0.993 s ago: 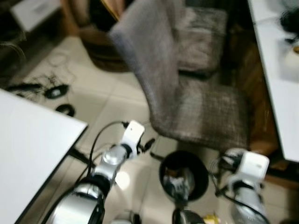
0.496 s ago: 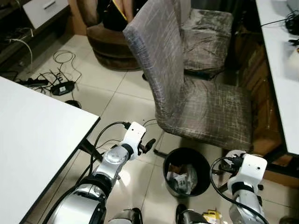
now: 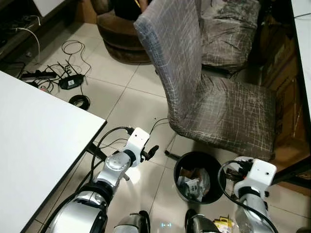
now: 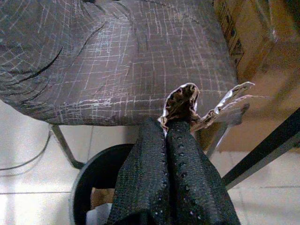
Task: Picking trash to rubbish bin
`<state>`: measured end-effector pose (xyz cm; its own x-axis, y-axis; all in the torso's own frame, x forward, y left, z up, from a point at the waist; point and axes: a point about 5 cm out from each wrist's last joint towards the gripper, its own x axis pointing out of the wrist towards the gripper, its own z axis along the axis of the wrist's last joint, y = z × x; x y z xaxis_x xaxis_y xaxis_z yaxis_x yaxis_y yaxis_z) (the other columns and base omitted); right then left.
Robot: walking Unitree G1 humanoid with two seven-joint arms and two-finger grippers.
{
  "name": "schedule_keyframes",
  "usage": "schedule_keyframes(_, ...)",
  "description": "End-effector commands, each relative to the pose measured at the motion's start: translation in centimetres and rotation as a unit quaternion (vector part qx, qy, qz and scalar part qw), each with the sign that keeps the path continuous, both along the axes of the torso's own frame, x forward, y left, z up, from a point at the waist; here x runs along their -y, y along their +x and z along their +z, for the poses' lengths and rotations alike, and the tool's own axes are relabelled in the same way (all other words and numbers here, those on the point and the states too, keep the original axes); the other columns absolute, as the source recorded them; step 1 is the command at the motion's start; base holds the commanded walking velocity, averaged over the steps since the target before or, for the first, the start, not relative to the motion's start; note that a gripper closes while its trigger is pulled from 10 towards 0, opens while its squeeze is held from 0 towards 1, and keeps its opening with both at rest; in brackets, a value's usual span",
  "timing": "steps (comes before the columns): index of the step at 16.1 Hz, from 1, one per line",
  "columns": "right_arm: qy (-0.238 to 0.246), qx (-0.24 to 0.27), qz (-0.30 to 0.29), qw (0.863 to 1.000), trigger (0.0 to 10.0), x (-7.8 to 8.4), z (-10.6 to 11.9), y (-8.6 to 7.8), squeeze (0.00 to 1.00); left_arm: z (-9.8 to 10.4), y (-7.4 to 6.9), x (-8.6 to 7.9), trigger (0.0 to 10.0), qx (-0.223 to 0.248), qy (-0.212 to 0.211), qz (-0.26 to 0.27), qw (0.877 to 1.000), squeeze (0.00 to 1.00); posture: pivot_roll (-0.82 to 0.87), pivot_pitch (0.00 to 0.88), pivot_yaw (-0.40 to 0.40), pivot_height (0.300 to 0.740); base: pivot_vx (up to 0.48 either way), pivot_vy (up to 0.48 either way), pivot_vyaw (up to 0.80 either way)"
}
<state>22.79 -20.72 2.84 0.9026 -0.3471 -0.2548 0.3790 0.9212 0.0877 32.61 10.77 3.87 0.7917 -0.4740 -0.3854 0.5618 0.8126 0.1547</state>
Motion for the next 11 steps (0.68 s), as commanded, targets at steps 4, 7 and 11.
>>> schedule_keyframes(4, 0.031, -0.01, 0.006, 0.999, 10.0, 0.1, -1.1, 0.7, 0.0, -0.6, -0.5, -1.5, 10.0, -0.008, 0.02, 0.0, 1.0, 0.0, 0.12, 0.23, 0.11, 0.74, 0.0, 0.0, 0.0)
schedule_keyframes(7, 0.047, -0.014, 0.005, 0.999, 10.0, 0.2, -1.5, 2.0, 0.0, -0.6, -0.5, -2.8, 10.0, -0.005, 0.032, 0.001, 0.999, 0.0, 0.17, 0.262, 0.122, 0.74, 0.0, 0.0, 0.0)
schedule_keyframes(11, 0.063, -0.013, -0.009, 0.998, 10.0, 0.7, -2.0, 2.8, 0.0, -0.7, -0.7, -4.2, 10.0, -0.003, 0.045, 0.005, 0.999, 0.0, 0.2, 0.284, 0.132, 0.74, 0.0, 0.0, 0.0)
